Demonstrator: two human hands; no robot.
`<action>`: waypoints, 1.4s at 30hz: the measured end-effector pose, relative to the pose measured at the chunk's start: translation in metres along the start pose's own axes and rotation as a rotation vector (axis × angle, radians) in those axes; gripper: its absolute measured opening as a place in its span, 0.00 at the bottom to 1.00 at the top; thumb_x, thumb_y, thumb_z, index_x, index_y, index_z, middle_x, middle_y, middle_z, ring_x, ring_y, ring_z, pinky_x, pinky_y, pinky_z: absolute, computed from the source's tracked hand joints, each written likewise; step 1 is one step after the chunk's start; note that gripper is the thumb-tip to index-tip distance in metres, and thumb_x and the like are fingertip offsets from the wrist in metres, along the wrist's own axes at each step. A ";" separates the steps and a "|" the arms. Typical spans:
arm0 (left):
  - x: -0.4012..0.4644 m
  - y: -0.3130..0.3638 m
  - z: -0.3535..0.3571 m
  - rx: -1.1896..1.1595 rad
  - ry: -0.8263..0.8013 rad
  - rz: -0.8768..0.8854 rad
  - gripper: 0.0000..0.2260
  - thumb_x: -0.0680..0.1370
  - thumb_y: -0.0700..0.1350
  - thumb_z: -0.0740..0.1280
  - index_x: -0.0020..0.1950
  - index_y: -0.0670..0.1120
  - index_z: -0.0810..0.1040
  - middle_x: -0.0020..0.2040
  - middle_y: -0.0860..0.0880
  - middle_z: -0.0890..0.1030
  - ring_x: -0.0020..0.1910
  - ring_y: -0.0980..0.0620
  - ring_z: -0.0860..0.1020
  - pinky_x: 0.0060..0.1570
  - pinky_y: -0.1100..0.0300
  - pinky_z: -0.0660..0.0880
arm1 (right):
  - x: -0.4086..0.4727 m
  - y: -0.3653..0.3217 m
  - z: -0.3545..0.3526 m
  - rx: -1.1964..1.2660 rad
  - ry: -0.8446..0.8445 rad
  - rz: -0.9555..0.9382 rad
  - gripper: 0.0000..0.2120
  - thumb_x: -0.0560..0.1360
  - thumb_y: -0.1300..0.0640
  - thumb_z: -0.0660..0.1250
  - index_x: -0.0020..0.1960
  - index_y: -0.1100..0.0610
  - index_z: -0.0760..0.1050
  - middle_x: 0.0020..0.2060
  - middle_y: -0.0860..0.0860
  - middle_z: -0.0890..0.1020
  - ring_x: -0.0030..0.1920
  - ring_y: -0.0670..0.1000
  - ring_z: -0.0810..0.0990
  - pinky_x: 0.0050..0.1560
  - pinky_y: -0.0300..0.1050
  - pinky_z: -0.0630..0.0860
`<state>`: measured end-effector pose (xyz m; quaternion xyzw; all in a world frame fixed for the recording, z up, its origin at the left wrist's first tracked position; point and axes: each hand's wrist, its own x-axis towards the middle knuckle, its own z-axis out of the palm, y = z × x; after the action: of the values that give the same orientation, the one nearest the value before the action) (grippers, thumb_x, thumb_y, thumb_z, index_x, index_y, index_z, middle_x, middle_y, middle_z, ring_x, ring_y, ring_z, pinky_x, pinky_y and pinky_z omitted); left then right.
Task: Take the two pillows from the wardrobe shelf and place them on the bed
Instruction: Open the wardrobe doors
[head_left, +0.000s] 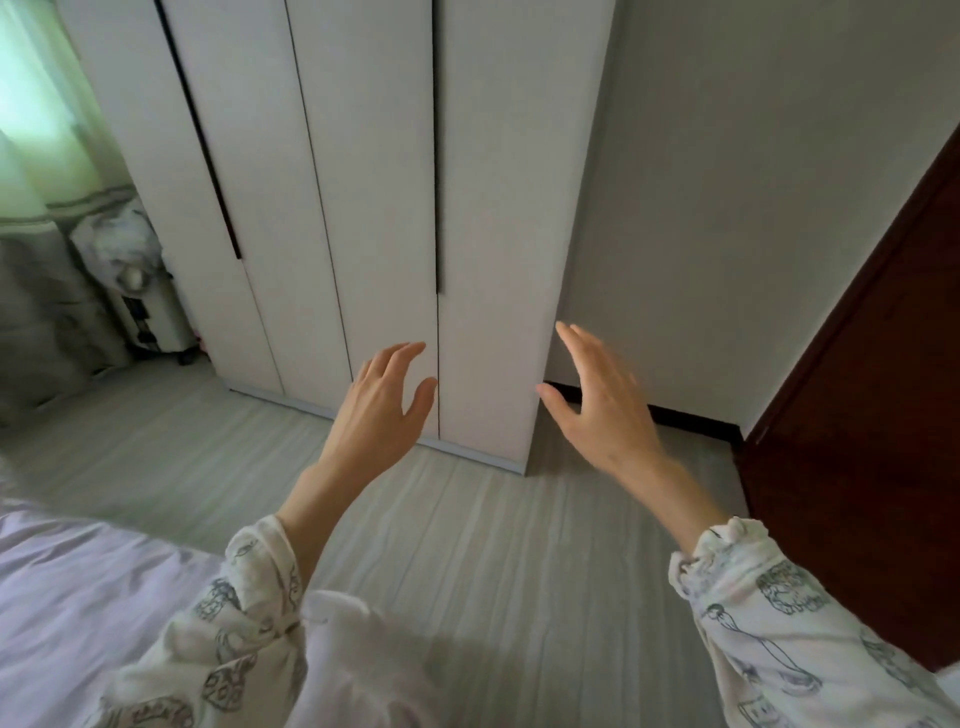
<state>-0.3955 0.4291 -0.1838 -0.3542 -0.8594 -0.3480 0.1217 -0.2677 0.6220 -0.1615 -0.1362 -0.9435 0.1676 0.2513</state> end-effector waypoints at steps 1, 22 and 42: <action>0.012 -0.004 0.007 0.003 -0.005 -0.016 0.21 0.80 0.49 0.59 0.71 0.44 0.65 0.69 0.45 0.70 0.69 0.47 0.67 0.64 0.60 0.61 | 0.020 0.008 0.004 0.011 -0.006 -0.014 0.30 0.78 0.49 0.61 0.75 0.53 0.55 0.74 0.52 0.61 0.74 0.51 0.58 0.71 0.59 0.59; 0.291 -0.250 0.032 0.107 0.124 -0.303 0.21 0.79 0.51 0.59 0.72 0.46 0.64 0.70 0.46 0.69 0.68 0.48 0.68 0.65 0.55 0.65 | 0.416 -0.010 0.218 0.164 -0.147 -0.355 0.28 0.78 0.49 0.61 0.75 0.52 0.56 0.73 0.49 0.63 0.72 0.50 0.60 0.69 0.50 0.58; 0.485 -0.536 -0.064 0.182 0.218 -0.471 0.20 0.79 0.49 0.60 0.71 0.47 0.66 0.68 0.48 0.70 0.58 0.47 0.75 0.57 0.63 0.65 | 0.707 -0.187 0.455 0.302 -0.179 -0.580 0.27 0.77 0.50 0.62 0.74 0.54 0.59 0.71 0.51 0.66 0.71 0.51 0.64 0.68 0.52 0.61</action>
<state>-1.1190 0.3679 -0.1910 -0.0929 -0.9277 -0.3240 0.1605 -1.1280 0.5808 -0.1587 0.1918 -0.9257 0.2385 0.2223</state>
